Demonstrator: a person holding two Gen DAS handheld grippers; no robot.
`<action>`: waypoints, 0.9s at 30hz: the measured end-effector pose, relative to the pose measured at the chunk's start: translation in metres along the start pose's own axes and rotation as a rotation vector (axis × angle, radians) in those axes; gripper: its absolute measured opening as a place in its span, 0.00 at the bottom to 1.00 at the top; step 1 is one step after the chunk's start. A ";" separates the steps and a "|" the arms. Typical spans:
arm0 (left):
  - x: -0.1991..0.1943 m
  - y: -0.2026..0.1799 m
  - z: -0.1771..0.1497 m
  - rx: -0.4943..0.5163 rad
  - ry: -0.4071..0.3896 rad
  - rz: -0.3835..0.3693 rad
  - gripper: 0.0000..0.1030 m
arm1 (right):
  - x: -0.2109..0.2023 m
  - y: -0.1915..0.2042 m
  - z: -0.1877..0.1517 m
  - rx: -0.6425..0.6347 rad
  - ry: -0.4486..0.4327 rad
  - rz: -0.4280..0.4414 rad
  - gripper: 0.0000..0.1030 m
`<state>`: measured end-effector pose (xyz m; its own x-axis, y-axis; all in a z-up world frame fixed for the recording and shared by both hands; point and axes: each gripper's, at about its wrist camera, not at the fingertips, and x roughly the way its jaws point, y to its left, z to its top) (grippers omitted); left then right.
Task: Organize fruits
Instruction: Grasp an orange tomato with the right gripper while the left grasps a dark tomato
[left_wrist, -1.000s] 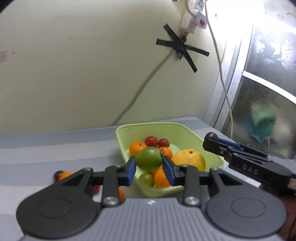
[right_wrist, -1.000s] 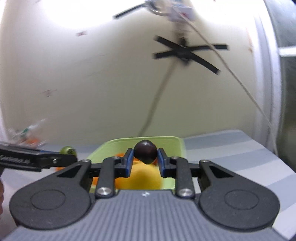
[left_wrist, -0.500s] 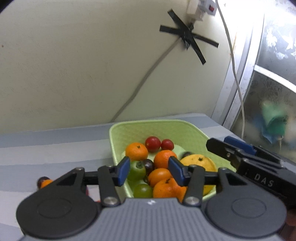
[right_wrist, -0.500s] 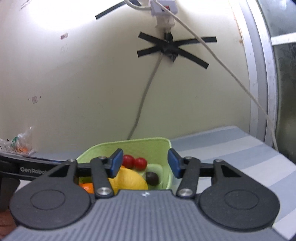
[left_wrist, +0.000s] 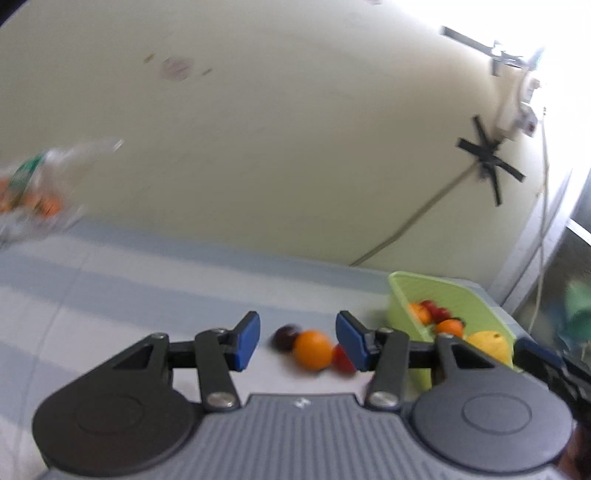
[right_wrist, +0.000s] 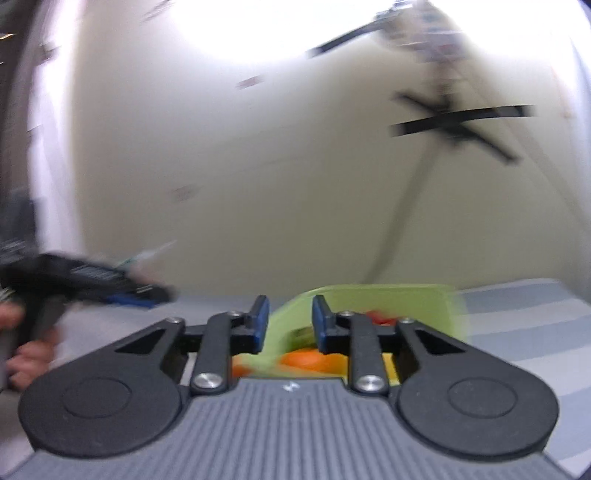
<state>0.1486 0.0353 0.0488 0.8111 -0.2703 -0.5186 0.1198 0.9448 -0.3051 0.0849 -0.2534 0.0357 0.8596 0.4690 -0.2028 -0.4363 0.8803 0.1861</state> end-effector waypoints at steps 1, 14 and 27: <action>0.001 0.005 -0.003 -0.011 0.009 0.003 0.45 | 0.003 0.007 -0.002 -0.017 0.027 0.045 0.25; 0.042 -0.009 0.009 0.071 0.053 -0.018 0.52 | 0.077 0.085 -0.018 -0.356 0.269 0.005 0.25; 0.081 0.045 0.018 -0.213 0.150 -0.106 0.53 | 0.149 0.095 -0.009 -0.347 0.330 -0.016 0.26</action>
<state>0.2299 0.0594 0.0078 0.7047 -0.4049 -0.5826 0.0631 0.8537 -0.5169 0.1691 -0.0995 0.0143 0.7611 0.4030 -0.5082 -0.5347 0.8334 -0.1398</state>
